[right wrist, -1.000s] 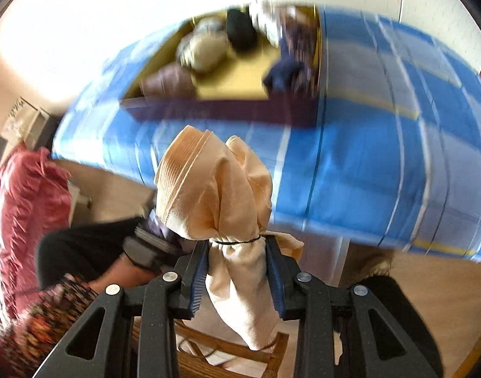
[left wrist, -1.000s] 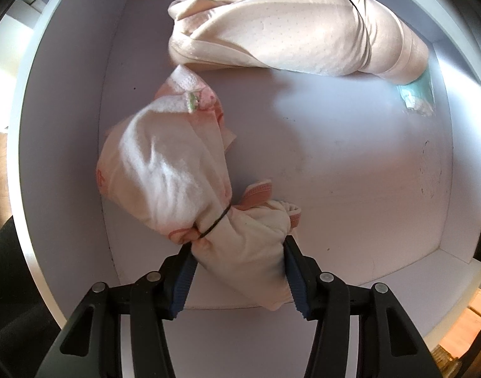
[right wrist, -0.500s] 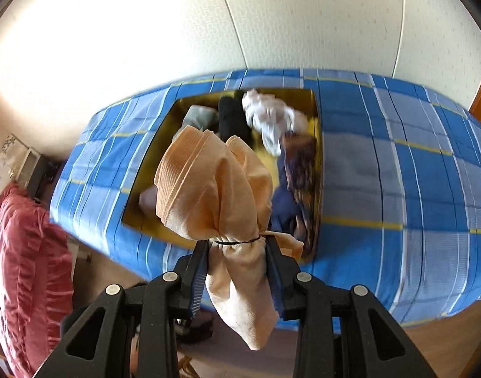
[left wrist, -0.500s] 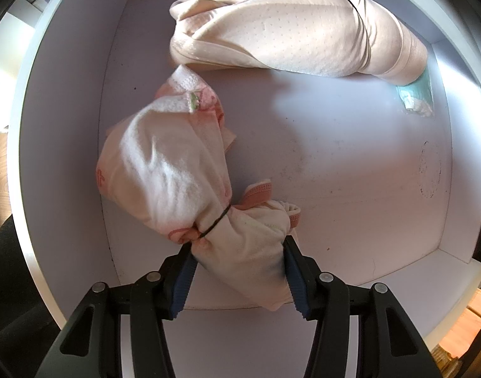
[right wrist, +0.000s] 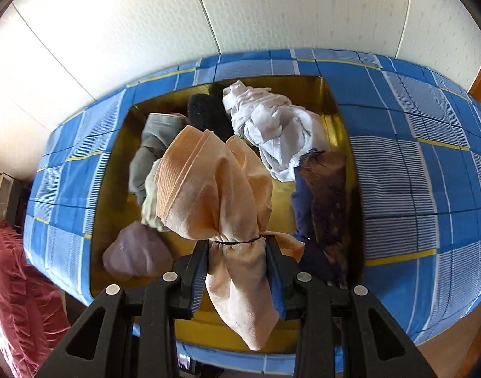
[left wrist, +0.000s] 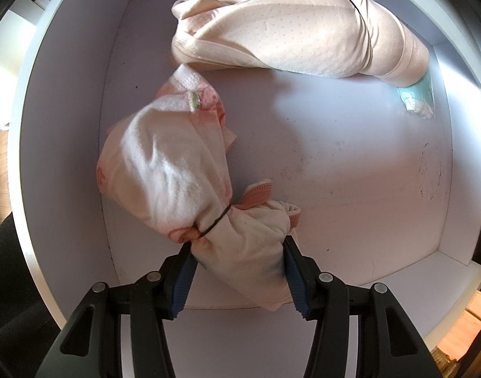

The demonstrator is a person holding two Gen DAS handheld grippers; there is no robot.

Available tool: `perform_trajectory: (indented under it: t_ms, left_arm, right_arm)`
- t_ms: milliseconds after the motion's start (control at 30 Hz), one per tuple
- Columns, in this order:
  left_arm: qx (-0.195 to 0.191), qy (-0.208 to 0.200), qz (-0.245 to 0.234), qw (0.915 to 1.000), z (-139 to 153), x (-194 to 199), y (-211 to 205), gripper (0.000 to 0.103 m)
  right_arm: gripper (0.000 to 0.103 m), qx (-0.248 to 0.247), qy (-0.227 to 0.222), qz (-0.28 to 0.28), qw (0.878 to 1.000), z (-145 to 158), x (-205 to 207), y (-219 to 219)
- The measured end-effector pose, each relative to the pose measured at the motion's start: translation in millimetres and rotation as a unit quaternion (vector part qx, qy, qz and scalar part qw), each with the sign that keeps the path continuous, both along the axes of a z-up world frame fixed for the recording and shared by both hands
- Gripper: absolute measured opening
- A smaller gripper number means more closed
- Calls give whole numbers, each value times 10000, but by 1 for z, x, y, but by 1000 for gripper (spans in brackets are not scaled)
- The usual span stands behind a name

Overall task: Organize soft objects
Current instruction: 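Carry the beige stocking bundle over the gold tin with the right tool, then lower the beige stocking bundle into the gold tin and open the right tool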

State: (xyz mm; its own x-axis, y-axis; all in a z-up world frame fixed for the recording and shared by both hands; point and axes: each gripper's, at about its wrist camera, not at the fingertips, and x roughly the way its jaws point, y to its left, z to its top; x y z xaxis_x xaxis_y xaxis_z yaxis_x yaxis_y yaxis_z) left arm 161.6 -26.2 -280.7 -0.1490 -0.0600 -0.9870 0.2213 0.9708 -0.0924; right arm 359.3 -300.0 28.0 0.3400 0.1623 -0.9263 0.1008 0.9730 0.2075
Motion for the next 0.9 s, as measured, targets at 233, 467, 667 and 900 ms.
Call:
perform_trajectory:
  t_ms: [233,467,667,900]
  left_arm:
    - [-2,-8,-19,10000,0,1,0,53]
    - [0,-17,-18,10000,0,1,1,53]
    - [10,-27,0,10000,3,1,2,53]
    - [21,-40,-2,10000,4,0,1,54]
  right_arm:
    - [34,-576,0,-45,9983,-18,15,7]
    - [34,-1130,-12,57,9936,-33,24,14]
    - [34,-1435,-36,106,9896,-50,28,14]
    - [36,-1822,-197,396,9823,-53,28,25]
